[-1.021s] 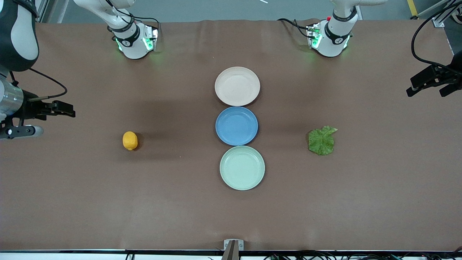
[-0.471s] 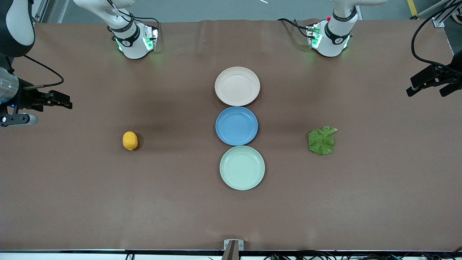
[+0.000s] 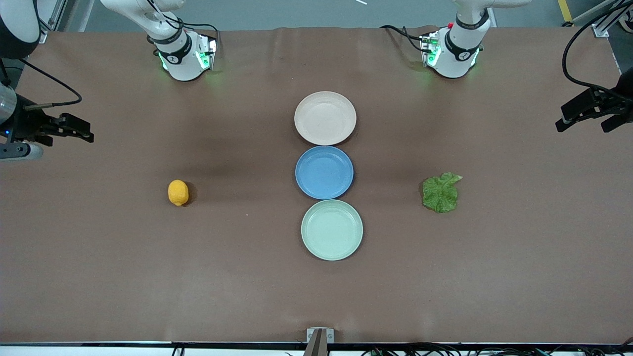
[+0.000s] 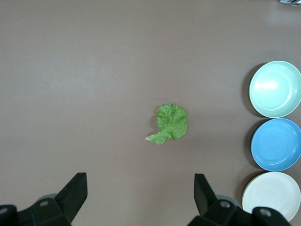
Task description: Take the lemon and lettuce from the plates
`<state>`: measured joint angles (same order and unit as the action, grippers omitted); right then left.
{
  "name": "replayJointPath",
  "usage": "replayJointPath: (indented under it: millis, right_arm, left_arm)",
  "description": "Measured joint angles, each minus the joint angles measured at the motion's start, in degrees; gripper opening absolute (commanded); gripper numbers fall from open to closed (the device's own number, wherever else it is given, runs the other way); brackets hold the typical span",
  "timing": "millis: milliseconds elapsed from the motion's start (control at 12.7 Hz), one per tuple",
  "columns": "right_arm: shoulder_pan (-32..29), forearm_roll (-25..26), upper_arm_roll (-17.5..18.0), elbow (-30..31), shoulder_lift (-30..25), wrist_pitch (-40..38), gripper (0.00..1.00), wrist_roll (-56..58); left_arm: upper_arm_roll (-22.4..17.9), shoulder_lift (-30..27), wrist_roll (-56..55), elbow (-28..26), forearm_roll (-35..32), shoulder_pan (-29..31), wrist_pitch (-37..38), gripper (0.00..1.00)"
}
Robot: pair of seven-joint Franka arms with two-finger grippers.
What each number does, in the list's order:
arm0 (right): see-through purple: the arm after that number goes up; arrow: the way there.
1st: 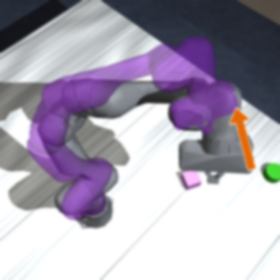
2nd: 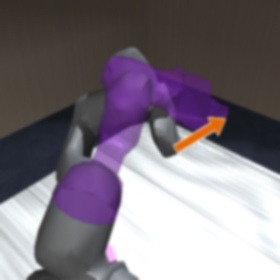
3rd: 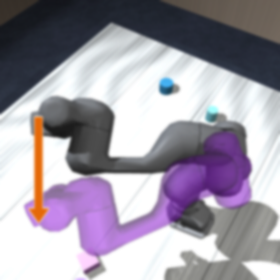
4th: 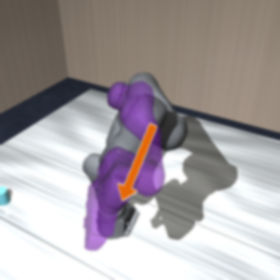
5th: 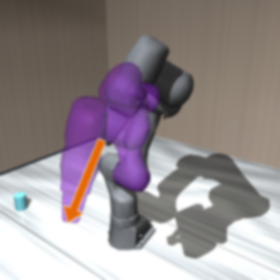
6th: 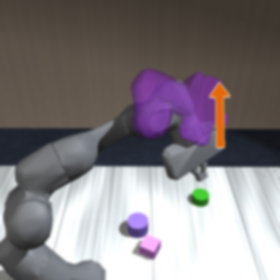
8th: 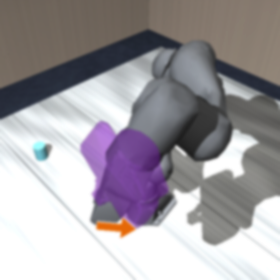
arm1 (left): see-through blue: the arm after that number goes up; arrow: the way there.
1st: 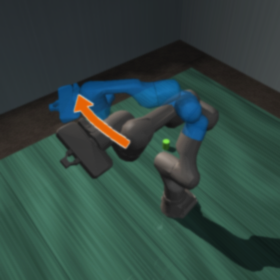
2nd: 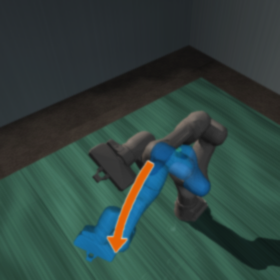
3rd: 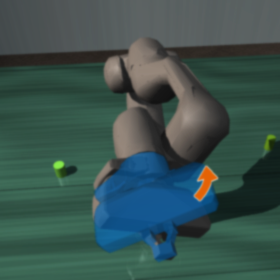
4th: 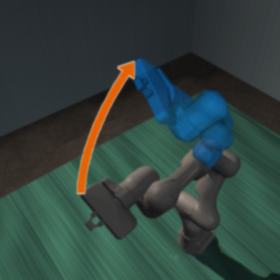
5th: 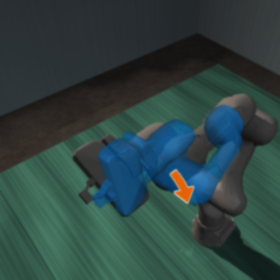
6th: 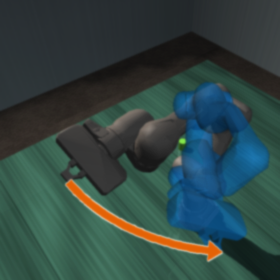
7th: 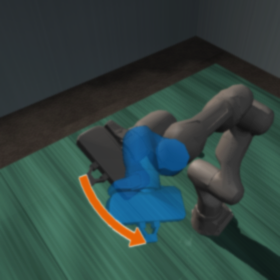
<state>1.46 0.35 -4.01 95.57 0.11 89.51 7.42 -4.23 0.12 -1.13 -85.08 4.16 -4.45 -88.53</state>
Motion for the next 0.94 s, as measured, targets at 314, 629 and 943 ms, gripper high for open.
replayJointPath:
  millis: [314, 629, 943]
  right_arm:
    - [-0.85, 0.0, 1.12, 0.75, -1.12, 0.13, 1.0, -0.04]
    - [-1.6, 0.0, 1.61, 4.19, -2.94, 3.02, 1.0, -0.11]
    - [-1.63, 0.0, 1.98, 5.27, -3.74, 3.89, 1.0, -0.11]
  left_arm:
    - [0.0, 0.0, 0.0, 0.01, 0.0, 0.0, 0.0, 1.0]
    - [0.0, 0.0, 0.0, 0.01, 0.0, 0.0, 0.0, 1.0]
    - [0.0, 0.0, 0.0, 0.02, 0.0, 0.0, 0.0, 1.0]
